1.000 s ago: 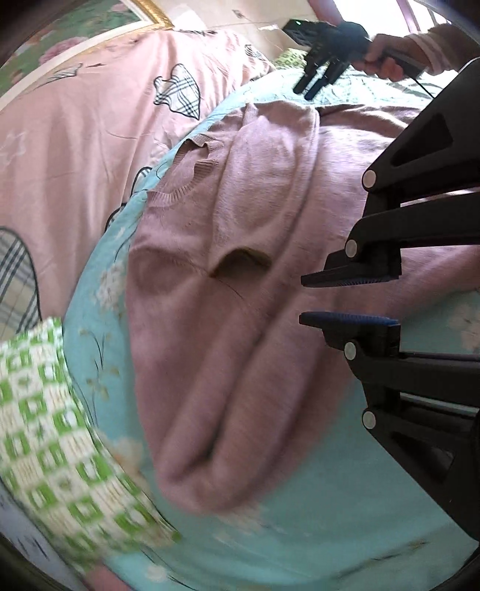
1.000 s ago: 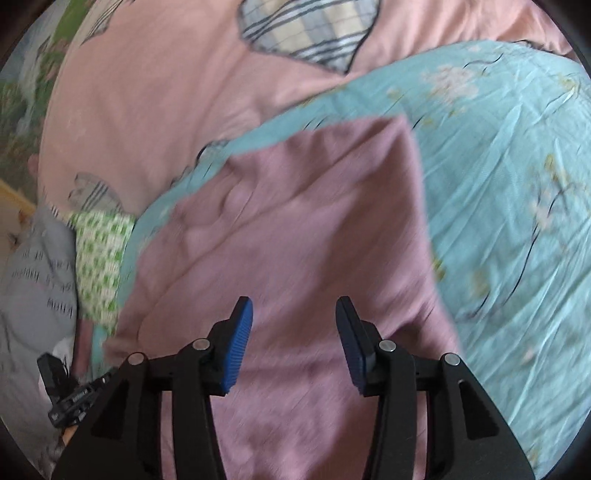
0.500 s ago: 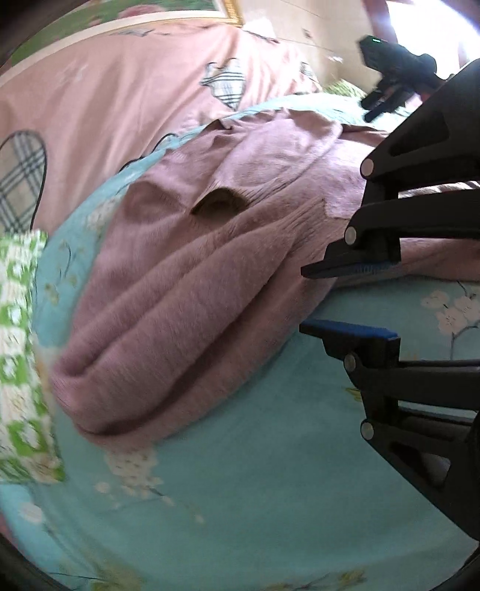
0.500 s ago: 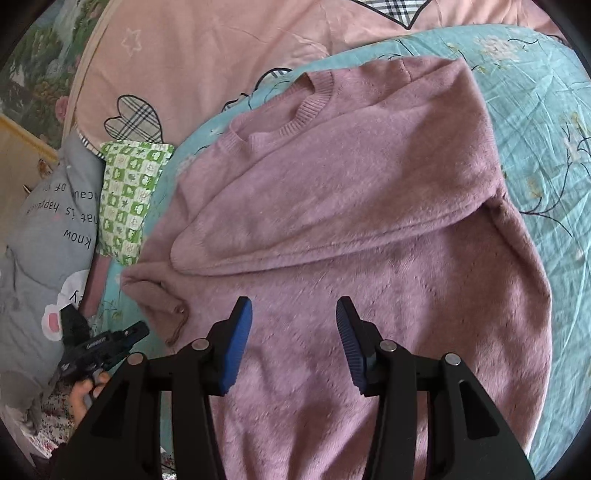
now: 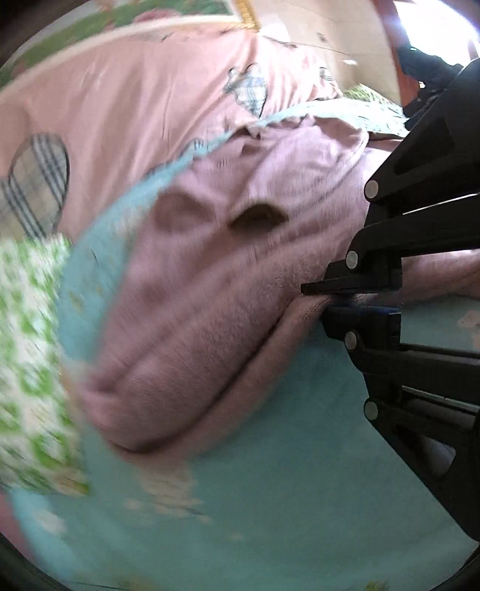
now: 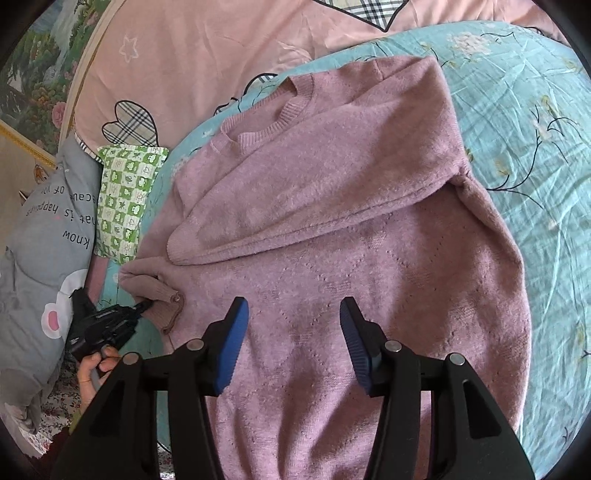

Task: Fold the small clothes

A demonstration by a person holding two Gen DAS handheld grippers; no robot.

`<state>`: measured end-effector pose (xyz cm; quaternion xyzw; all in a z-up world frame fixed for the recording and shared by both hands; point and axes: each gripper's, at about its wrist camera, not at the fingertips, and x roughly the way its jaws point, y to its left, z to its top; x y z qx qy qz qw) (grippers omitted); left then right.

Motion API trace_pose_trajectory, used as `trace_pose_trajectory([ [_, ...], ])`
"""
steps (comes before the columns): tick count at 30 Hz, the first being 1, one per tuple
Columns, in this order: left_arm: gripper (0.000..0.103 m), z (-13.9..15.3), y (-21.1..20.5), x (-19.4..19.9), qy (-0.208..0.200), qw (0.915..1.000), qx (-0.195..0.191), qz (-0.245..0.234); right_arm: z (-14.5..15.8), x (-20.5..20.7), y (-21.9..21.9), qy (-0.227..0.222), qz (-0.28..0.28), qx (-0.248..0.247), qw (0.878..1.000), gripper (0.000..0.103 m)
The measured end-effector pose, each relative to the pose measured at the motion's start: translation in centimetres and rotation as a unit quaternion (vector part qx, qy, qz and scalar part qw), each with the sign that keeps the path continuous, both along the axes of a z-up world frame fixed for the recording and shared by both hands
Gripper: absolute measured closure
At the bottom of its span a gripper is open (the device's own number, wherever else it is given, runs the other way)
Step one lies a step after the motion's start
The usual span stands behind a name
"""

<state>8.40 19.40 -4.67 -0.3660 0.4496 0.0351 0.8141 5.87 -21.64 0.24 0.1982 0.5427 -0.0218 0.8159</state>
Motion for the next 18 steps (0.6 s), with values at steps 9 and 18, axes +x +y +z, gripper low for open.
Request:
trace_pose_trajectory([
  [9, 0.102, 9.7, -7.8, 4.4, -0.106, 0.9878, 0.031, -0.110, 0.2, 0.4, -0.8, -0.017, -0.010, 0.007, 1.000, 0.050],
  [18, 0.102, 8.9, -22.9, 14.9, -0.109, 0.9589, 0.012, -0.262, 1.6, -0.7, -4.4, -0.037, -0.052, 0.012, 0.998, 0.050],
])
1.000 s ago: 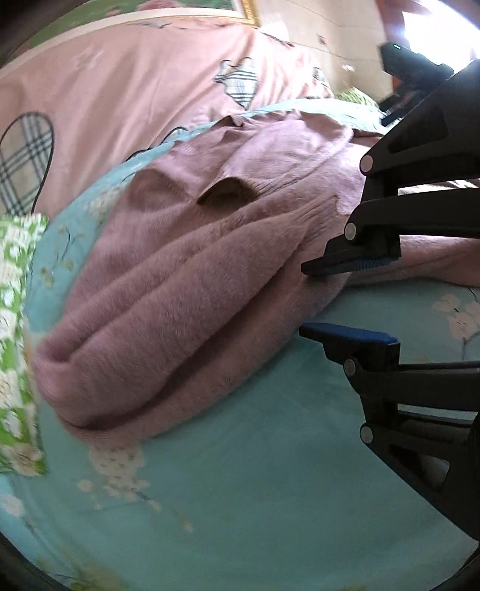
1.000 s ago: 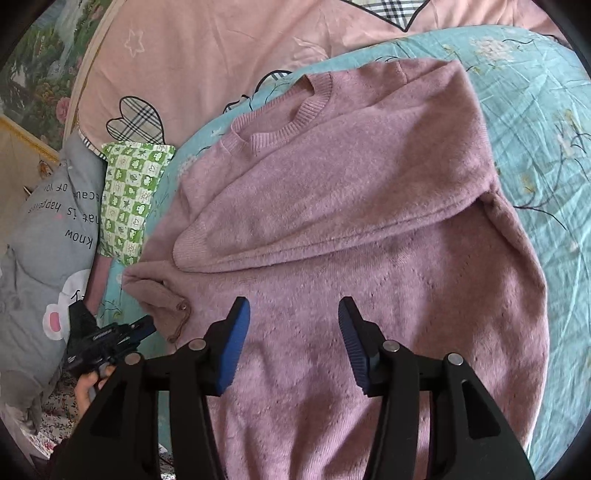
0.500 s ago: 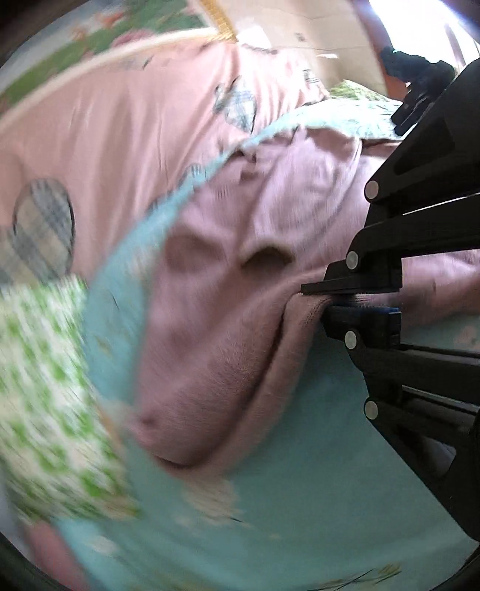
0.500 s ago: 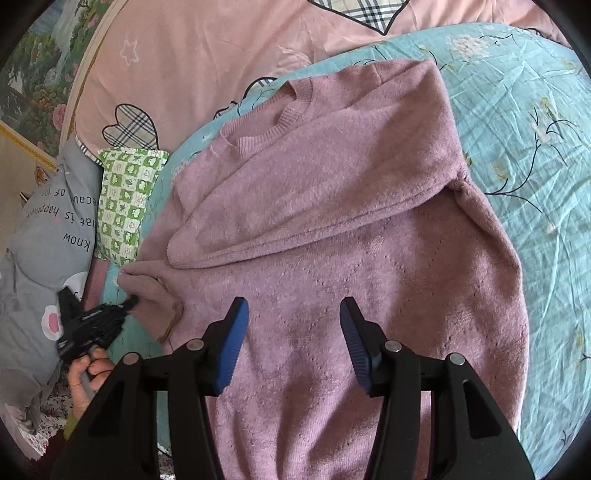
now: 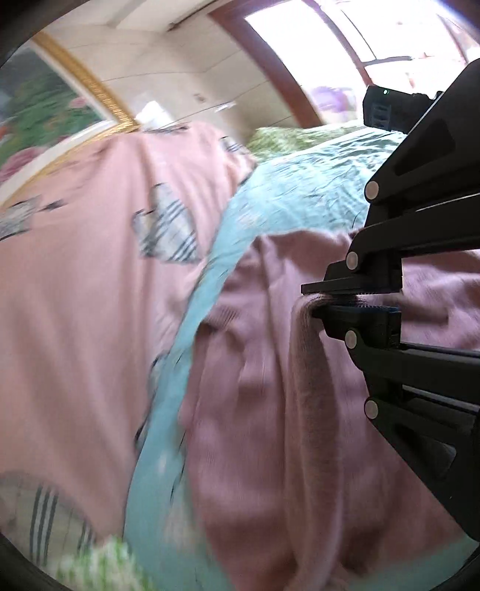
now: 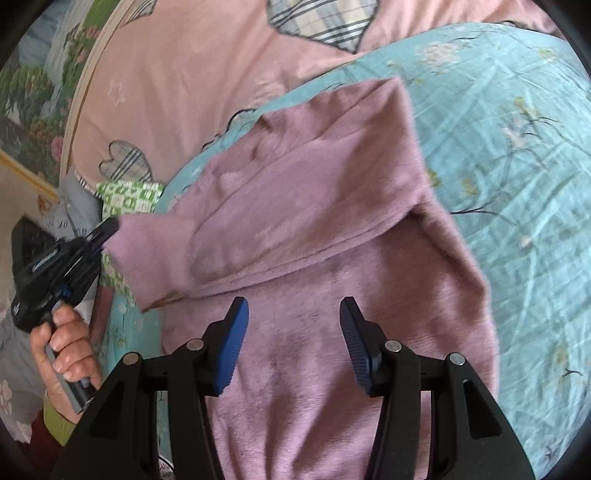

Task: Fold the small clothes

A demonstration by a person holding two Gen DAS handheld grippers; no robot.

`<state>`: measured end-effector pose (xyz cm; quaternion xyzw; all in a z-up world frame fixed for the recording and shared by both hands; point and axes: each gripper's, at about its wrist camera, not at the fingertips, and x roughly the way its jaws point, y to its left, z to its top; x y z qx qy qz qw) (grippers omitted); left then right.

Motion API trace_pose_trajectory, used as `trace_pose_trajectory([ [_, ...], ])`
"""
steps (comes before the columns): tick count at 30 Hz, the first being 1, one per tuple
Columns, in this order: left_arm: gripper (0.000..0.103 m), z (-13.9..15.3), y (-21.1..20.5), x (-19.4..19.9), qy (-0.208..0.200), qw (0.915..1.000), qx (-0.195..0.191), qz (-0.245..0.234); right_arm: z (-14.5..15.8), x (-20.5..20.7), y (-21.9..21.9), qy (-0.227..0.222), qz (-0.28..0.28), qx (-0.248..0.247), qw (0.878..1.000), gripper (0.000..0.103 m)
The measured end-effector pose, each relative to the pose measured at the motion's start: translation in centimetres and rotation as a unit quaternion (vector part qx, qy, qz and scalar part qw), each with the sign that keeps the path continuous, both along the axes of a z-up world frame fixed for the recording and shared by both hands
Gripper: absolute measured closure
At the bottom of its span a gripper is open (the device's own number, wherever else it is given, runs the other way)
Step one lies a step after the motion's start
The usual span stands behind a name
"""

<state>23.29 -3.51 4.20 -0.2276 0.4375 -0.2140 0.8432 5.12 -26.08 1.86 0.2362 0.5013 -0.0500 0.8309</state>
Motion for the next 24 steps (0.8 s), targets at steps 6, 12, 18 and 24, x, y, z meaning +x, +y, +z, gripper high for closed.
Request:
trace_pose_trajectory([
  [6, 0.101, -5.3, -8.9, 5.3, 0.054, 0.9953, 0.036, -0.072, 0.2, -1.4, -3.6, 0.002, -0.046, -0.002, 0.999, 0.050],
  [12, 0.087, -7.6, -10.3, 5.3, 0.084, 0.9915, 0.039, -0.091, 0.2, -1.0, -5.6, 0.002, -0.059, -0.005, 0.998, 0.050],
  [18, 0.073, -6.4, -5.5, 1.2, 0.072, 0.9935, 0.055, -0.069, -0.4, 1.1, -4.3, 0.006, -0.020, -0.035, 0.999, 0.038],
  [24, 0.068, -6.2, 1.7, -3.7, 0.072, 0.9908, 0.112, 0.024, -1.5, 3.1, 0.2, 0.008, 0.067, -0.080, 0.995, 0.035],
])
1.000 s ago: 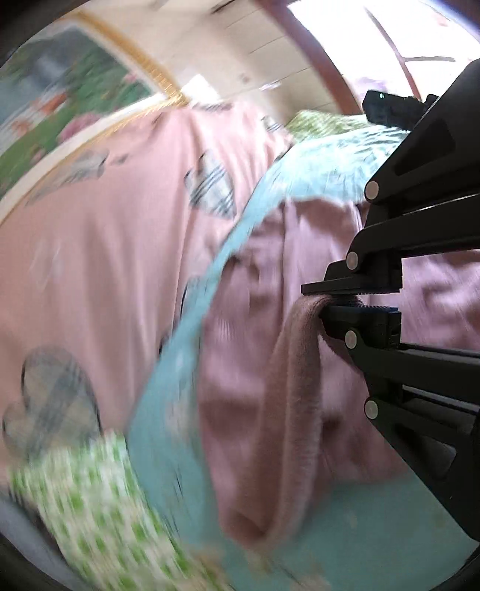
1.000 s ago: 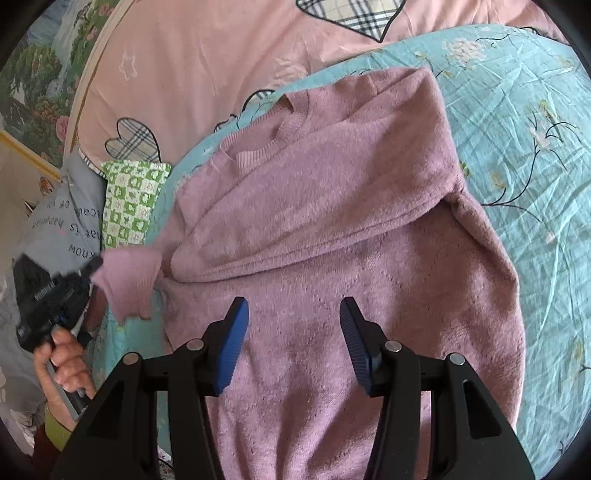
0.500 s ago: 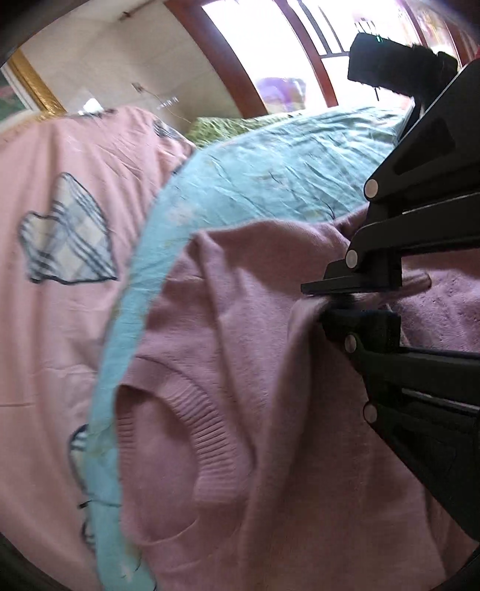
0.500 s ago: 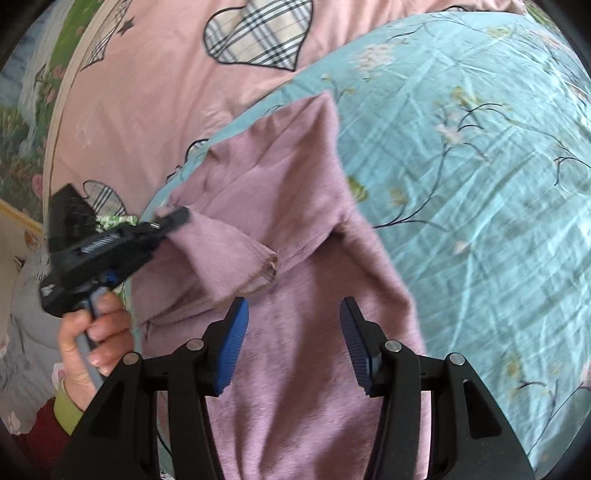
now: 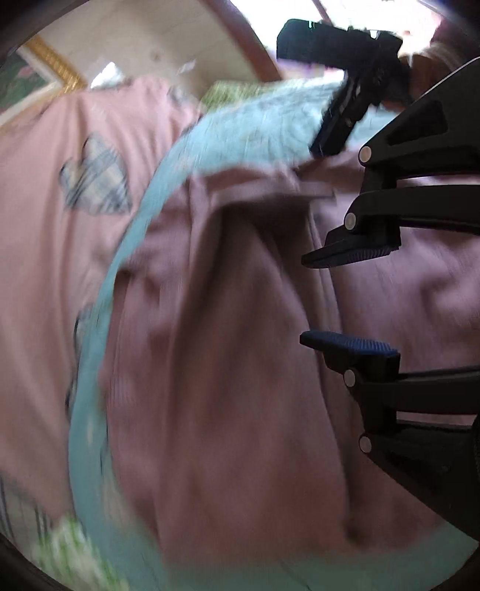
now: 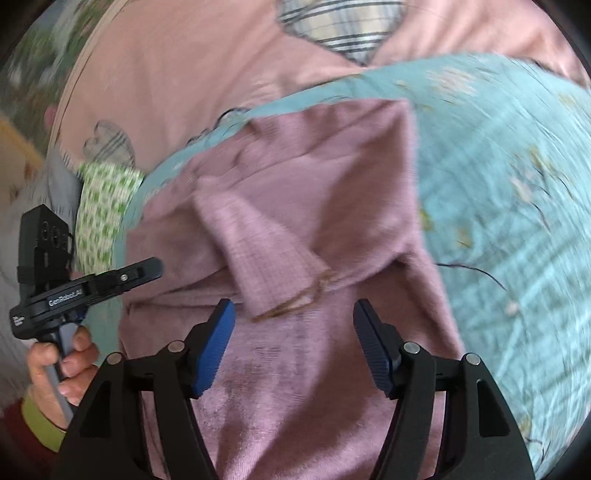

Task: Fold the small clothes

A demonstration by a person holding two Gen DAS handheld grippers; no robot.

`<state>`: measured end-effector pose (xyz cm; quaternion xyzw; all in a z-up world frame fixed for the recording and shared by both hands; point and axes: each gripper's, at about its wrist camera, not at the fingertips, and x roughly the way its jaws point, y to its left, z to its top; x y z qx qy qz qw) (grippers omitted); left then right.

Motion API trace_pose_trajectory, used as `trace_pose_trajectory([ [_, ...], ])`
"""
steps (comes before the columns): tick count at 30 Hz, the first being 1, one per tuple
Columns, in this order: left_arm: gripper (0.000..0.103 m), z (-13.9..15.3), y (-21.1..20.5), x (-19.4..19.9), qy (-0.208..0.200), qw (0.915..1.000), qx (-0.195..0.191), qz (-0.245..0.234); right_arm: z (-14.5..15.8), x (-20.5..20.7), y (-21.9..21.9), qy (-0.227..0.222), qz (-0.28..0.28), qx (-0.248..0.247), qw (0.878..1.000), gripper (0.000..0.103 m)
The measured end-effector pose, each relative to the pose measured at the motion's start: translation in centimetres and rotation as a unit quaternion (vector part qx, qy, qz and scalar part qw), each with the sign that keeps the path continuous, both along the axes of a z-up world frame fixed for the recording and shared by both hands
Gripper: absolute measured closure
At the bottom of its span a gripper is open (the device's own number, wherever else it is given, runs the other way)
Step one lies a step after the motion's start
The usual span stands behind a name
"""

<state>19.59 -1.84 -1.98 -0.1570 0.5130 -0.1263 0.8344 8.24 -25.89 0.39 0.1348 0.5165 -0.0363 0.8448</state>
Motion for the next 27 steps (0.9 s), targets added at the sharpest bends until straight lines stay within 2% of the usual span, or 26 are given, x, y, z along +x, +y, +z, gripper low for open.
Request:
trace_pose_trajectory([
  [1, 0.067, 0.1, 1.5, -0.9, -0.003, 0.9995, 0.019, 0.025, -0.2, 0.2, 0.8, 0.000, 0.017, -0.014, 1.000, 0.034],
  [4, 0.056, -0.4, 5.1, -2.9, -0.006, 0.9944, 0.062, 0.085, -1.0, 1.0, 3.3, -0.002, 0.059, -0.088, 0.994, 0.034],
  [7, 0.056, -1.8, 8.4, -3.6, 0.016, 0.9888, 0.087, 0.120, -2.4, 1.8, 4.5, 0.004, 0.086, -0.138, 0.987, 0.034],
  [10, 0.057, -3.0, 10.8, -3.8, 0.023, 0.9852, 0.089, 0.145, -3.6, 2.4, 4.7, 0.002, 0.101, -0.180, 0.978, 0.034],
  [12, 0.059, -3.7, 11.9, -3.7, 0.028, 0.9830, 0.096, 0.154, -3.7, 2.7, 4.4, -0.006, 0.102, -0.204, 0.974, 0.052],
  [13, 0.062, -4.0, 12.4, -3.6, 0.029, 0.9828, 0.096, 0.155, -3.7, 2.9, 4.0, -0.005, 0.102, -0.195, 0.975, 0.069],
  [14, 0.063, -4.2, 12.7, -3.5, 0.029, 0.9828, 0.098, 0.154, -3.7, 3.4, 3.3, 0.003, 0.100, -0.174, 0.980, 0.081],
  [16, 0.063, -4.6, 12.7, -3.2, 0.026, 0.9818, 0.124, 0.142, -3.3, 4.1, 2.2, 0.010, 0.090, -0.127, 0.988, 0.090],
  [18, 0.063, -5.0, 12.2, -2.9, 0.024, 0.9778, 0.161, 0.132, -2.2, 5.1, 0.0, 0.014, 0.063, -0.023, 0.998, 0.091],
  [19, 0.063, -5.1, 12.2, -2.9, 0.026, 0.9766, 0.172, 0.126, -1.3, 5.8, -1.7, 0.013, 0.040, 0.049, 0.998, 0.092],
  [21, 0.063, -5.2, 12.2, -3.1, 0.026, 0.9765, 0.175, 0.122, 0.4, 6.6, -4.4, -0.003, -0.001, 0.144, 0.990, 0.092],
  [23, 0.063, -5.6, 12.3, -3.2, 0.032, 0.9766, 0.177, 0.119, 1.8, 7.5, -7.9, -0.008, -0.041, 0.229, 0.973, 0.092],
  [25, 0.063, -5.8, 12.2, -3.0, 0.034, 0.9764, 0.179, 0.115, 1.9, 8.0, -9.9, 0.005, -0.059, 0.236, 0.970, 0.092],
  [27, 0.063, -5.9, 11.9, -2.7, 0.032, 0.9763, 0.179, 0.117, 0.9, 8.3, -11.6, 0.039, -0.077, 0.204, 0.975, 0.092],
])
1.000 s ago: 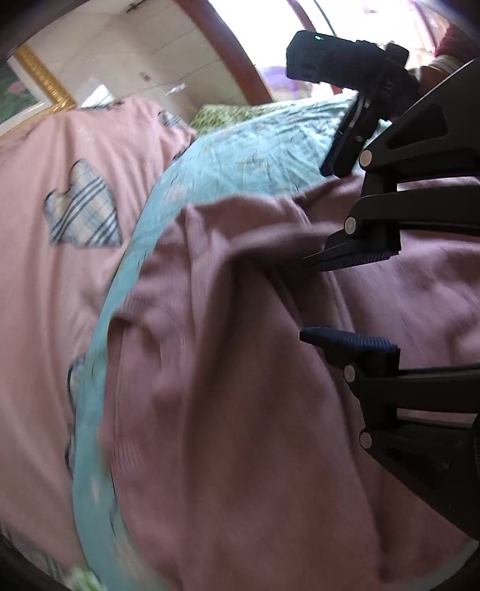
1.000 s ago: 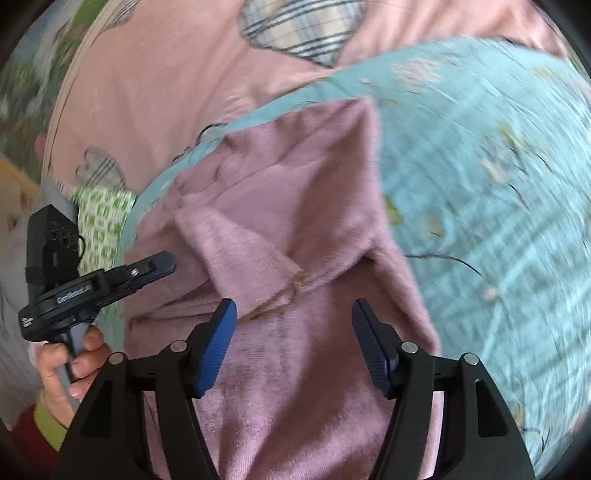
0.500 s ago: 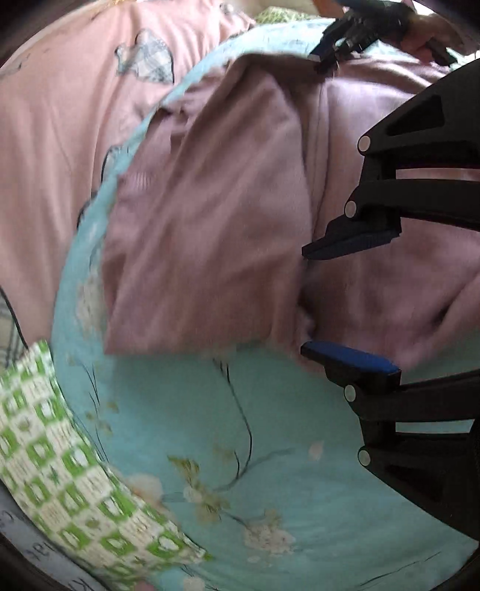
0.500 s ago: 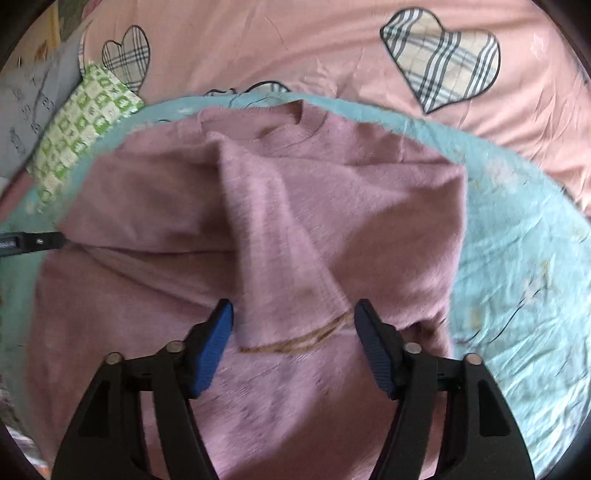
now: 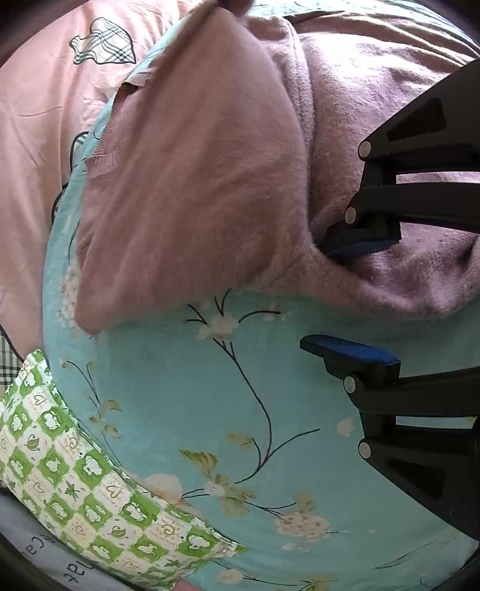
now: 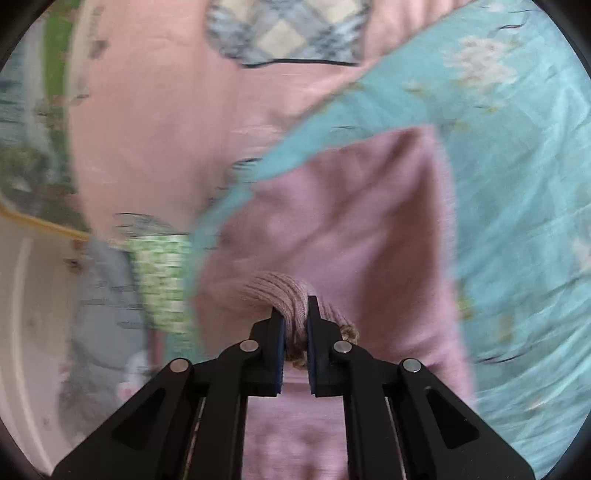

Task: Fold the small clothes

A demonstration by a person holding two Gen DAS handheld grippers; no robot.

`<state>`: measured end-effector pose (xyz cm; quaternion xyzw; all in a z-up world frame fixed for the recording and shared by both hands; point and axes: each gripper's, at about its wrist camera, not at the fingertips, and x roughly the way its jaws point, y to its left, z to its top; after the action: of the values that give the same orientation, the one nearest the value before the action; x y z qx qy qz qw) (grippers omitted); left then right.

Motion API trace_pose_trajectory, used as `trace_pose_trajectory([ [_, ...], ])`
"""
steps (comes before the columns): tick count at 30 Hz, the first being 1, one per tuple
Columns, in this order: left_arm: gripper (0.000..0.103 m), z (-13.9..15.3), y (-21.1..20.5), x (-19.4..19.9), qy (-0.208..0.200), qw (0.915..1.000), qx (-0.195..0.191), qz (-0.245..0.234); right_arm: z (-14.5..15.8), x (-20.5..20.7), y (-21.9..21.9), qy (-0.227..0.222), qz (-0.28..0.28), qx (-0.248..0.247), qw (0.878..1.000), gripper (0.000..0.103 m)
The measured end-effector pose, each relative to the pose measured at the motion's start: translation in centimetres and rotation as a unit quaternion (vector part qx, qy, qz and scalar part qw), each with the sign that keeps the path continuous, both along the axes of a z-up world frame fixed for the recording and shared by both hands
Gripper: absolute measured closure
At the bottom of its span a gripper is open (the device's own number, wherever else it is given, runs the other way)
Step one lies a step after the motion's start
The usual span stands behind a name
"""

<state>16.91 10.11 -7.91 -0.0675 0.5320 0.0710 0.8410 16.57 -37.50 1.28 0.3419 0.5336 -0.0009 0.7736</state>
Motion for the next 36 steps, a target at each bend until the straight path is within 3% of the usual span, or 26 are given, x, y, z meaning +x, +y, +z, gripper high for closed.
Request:
trace_pose_trajectory([
  [2, 0.063, -0.2, 0.0, 0.3, 0.003, 1.0000, 0.001, 0.003, -1.9, -0.1, -1.0, 0.044, -0.008, 0.023, 0.999, 0.092],
  [5, 0.063, -0.3, 0.1, 0.9, 0.003, 0.9999, 0.002, 0.016, -3.6, -0.3, -1.3, 0.079, -0.019, -0.006, 0.997, 0.088],
  [6, 0.063, -0.2, 0.1, 1.2, 0.001, 0.9997, 0.001, 0.023, -3.8, -0.3, -1.4, 0.074, -0.019, -0.011, 0.997, 0.088],
  [8, 0.063, -0.1, 0.5, 1.3, -0.002, 0.9990, -0.005, 0.044, -4.0, -0.7, -1.2, 0.062, -0.029, -0.032, 0.997, 0.067],
  [10, 0.063, -0.3, 1.0, 1.2, -0.001, 0.9982, -0.013, 0.059, -4.1, -1.1, -0.7, 0.049, -0.033, -0.052, 0.997, 0.054],
  [14, 0.063, -0.7, 2.2, 1.0, -0.002, 0.9960, -0.038, 0.081, -4.5, -1.5, 0.8, 0.017, -0.009, -0.096, 0.995, 0.049],
  [15, 0.063, -0.7, 2.4, 0.8, -0.002, 0.9955, -0.043, 0.085, -4.5, -1.4, 0.9, 0.012, -0.005, -0.104, 0.995, 0.050],
  [16, 0.063, -0.7, 2.7, 0.7, -0.002, 0.9951, -0.045, 0.088, -4.5, -1.4, 1.2, 0.006, 0.005, -0.112, 0.994, 0.061],
  [17, 0.063, -0.6, 2.9, 0.5, -0.002, 0.9947, -0.047, 0.092, -4.5, -1.2, 1.8, 0.010, 0.020, -0.120, 0.993, 0.097],
  [19, 0.063, -0.5, 3.4, 0.5, -0.003, 0.9933, -0.059, 0.099, -4.3, -0.9, 2.1, 0.021, 0.030, -0.103, 0.994, 0.098],
  [21, 0.063, -0.5, 3.8, 0.2, -0.003, 0.9923, -0.067, 0.105, -2.5, -1.4, 2.0, -0.017, 0.018, -0.061, 0.998, 0.098],
  [24, 0.062, -0.6, 4.0, -0.1, -0.003, 0.9917, -0.071, 0.107, -1.6, -1.7, 1.2, -0.006, 0.004, -0.081, 0.997, 0.099],
  [29, 0.061, -0.7, 4.4, -0.5, -0.004, 0.9903, -0.081, 0.112, -4.5, -2.0, 0.4, 0.060, 0.003, -0.114, 0.992, 0.099],
  [36, 0.060, -0.3, 4.2, -0.8, 0.014, 0.9923, -0.082, 0.092, -4.6, -1.8, 1.8, 0.063, -0.007, -0.152, 0.986, 0.096],
])
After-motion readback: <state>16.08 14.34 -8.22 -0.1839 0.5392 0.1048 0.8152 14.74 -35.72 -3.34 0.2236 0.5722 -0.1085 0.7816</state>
